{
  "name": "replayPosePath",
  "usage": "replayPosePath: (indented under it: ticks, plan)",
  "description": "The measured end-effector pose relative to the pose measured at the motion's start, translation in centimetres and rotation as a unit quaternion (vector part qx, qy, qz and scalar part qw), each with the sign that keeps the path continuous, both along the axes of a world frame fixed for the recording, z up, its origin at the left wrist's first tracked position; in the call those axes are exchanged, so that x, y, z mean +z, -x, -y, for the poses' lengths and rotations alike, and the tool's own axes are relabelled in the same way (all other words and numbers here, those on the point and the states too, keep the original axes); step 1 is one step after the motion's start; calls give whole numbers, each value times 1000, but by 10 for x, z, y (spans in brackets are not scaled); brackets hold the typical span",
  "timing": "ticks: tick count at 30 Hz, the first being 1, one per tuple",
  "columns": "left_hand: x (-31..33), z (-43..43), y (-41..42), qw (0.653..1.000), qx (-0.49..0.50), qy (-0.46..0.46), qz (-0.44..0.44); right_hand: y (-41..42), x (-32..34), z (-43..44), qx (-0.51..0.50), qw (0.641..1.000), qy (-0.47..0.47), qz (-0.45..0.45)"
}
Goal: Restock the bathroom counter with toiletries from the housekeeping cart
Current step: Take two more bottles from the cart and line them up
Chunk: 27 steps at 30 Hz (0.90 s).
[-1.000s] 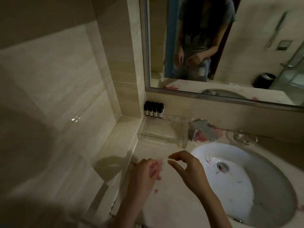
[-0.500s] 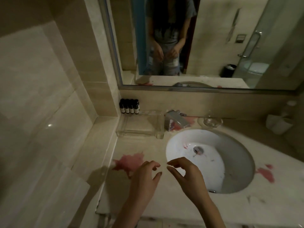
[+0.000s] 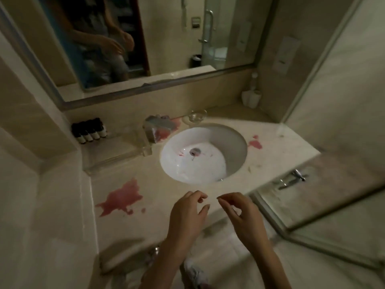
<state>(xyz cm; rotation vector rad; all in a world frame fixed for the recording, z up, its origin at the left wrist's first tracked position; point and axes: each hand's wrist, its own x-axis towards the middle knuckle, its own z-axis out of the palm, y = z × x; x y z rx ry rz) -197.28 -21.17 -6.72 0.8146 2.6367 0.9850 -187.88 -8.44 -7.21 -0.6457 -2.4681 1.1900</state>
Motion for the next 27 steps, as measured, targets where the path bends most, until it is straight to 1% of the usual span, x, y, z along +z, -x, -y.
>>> replayPosePath:
  ticks: [5, 8, 10, 14, 17, 20, 24, 27]
  plan:
    - [-11, -21, -55, 992, -127, 20, 22, -96, -13, 11, -136, 991, 9, 5]
    - [-15, -40, -95, 977, -208, 15, 40, -156, -14, 16, -228, 973, 4, 25]
    - [-13, -51, -123, 963, -266, 29, 31, -195, -11, 20, -285, 958, 5, 30]
    - [-4, -76, -183, 926, -377, 26, 5, -268, -3, 21, -389, 921, -13, 32]
    - [5, -96, -233, 902, -431, 24, 3, -322, 2, 21, -449, 892, -22, 53]
    - [9, -121, -292, 869, -493, 25, -35, -384, 8, 20, -505, 859, -34, 75]
    - [15, -153, -391, 818, -574, 8, -34, -478, 22, 20, -584, 805, -48, 93]
    - [20, -168, -467, 774, -632, -12, -36, -551, 34, 28, -643, 758, -55, 95]
